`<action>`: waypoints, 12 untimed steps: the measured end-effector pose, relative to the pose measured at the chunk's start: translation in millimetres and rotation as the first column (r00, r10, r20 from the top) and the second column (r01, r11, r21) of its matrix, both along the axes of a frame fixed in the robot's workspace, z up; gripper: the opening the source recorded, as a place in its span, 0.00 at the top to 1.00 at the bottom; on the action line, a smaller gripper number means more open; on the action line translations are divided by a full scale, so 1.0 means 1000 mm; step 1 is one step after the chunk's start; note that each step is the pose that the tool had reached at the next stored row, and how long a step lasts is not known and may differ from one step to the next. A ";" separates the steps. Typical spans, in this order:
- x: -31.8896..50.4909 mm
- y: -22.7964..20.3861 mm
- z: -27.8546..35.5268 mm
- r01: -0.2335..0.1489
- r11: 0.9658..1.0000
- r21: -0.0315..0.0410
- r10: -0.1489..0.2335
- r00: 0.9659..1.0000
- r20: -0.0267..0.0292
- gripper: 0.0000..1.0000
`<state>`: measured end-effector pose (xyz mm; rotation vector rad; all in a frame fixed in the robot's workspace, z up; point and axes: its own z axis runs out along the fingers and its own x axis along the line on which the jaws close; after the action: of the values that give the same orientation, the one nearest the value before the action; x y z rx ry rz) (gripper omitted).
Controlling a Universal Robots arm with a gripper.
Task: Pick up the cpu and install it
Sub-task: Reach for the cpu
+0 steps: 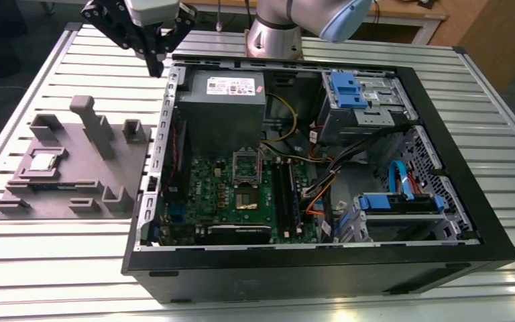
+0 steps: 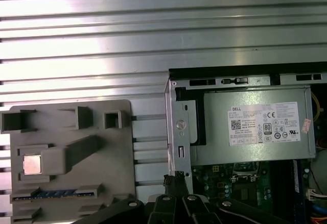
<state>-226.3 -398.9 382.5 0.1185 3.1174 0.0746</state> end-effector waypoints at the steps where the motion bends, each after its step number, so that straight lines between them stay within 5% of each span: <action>1: -0.0005 0.0000 -0.0001 0.000 1.000 0.000 0.000 1.000 0.000 0.90; 12: -0.0069 0.0000 -0.0009 0.000 1.000 0.000 0.000 1.000 0.000 0.90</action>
<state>-233.2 -398.9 381.6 0.1185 3.1179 0.0745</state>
